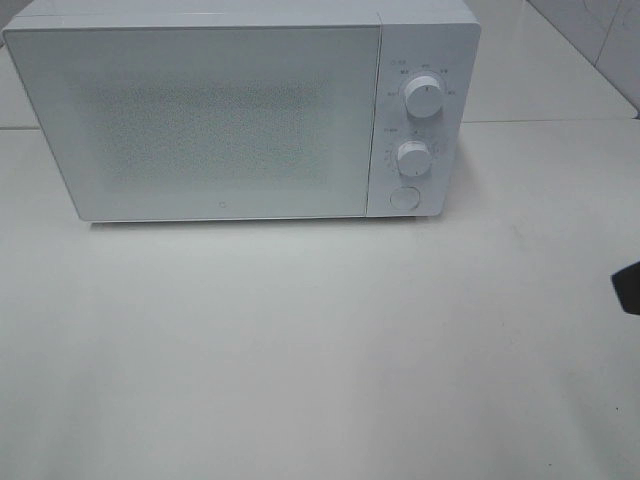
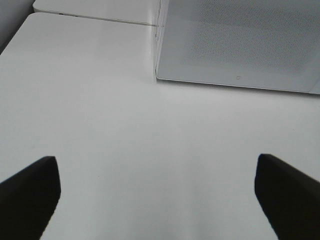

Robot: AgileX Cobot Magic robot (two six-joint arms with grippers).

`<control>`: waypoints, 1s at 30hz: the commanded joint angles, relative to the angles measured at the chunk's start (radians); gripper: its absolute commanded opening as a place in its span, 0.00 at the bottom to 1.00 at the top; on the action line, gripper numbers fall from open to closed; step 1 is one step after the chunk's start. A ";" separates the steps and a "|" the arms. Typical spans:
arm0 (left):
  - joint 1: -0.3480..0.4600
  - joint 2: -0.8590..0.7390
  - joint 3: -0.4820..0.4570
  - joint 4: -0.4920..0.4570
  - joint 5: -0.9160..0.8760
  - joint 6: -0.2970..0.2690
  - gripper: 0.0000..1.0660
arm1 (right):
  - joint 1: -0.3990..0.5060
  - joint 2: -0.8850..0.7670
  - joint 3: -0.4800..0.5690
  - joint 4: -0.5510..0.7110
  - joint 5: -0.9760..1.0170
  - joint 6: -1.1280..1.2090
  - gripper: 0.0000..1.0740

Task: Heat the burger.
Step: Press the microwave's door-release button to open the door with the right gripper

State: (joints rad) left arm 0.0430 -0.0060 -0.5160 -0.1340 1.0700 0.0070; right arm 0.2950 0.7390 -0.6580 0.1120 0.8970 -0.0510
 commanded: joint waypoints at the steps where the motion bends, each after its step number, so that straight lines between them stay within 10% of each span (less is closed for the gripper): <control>1: 0.002 -0.017 0.000 -0.005 0.000 -0.007 0.92 | -0.053 -0.124 0.053 -0.009 0.008 -0.002 0.67; 16: 0.002 -0.017 0.000 -0.005 0.000 -0.007 0.92 | -0.189 -0.663 0.144 -0.058 0.031 -0.002 0.67; 30: 0.002 -0.017 0.000 -0.009 0.000 -0.007 0.92 | -0.212 -0.768 0.164 -0.160 0.062 0.096 0.67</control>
State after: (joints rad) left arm 0.0430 -0.0060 -0.5160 -0.1340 1.0700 0.0070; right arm 0.0890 -0.0040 -0.4960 -0.0390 0.9600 0.0320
